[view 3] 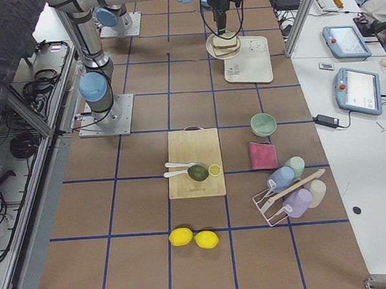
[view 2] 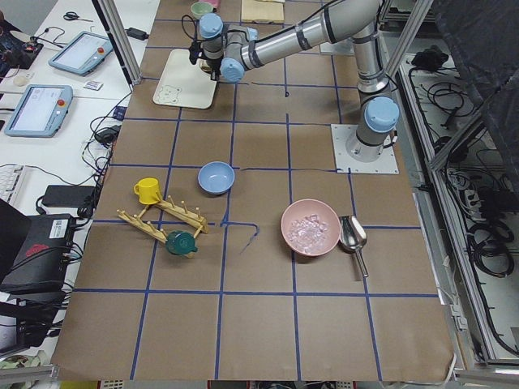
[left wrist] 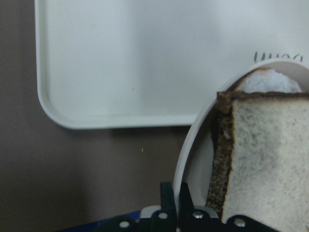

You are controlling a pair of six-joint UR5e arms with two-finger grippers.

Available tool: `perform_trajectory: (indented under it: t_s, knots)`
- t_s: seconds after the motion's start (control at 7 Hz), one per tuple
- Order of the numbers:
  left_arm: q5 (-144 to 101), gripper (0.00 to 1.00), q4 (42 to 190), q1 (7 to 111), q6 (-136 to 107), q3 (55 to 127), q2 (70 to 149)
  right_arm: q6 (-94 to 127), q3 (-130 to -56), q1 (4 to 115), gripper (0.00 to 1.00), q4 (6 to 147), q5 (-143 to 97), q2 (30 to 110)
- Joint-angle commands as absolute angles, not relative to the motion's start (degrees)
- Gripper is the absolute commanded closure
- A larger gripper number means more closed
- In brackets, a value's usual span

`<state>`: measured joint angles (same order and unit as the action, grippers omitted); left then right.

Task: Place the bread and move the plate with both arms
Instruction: 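Release the plate and raise the left gripper away from the tray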

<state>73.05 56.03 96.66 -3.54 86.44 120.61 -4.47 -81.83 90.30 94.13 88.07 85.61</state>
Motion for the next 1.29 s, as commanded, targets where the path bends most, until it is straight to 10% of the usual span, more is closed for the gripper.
perform_trajectory:
  t_s: [0.0,0.57,0.71,0.86,1.14]
  knots:
    - [72.5,1.0,56.4,96.6,-3.8,75.2,130.1,-4.4,-81.9,90.3,0.0,94.2,88.1,85.6]
    - [70.1,1.0,54.5,96.6,-3.8,68.4,138.2,-4.2,-81.9,90.3,0.0,94.2,88.0,85.6]
    - [66.8,0.3,54.0,96.7,-4.4,68.5,138.3,-4.1,-82.0,90.3,0.0,94.2,88.0,85.6]
    - [65.9,0.0,54.3,96.7,-7.0,68.7,137.4,-4.1,-82.0,90.3,0.0,94.2,88.0,85.6]
    - [75.9,0.0,57.6,96.5,-6.8,69.1,134.7,-4.1,-82.0,90.2,0.0,94.1,88.0,85.6]
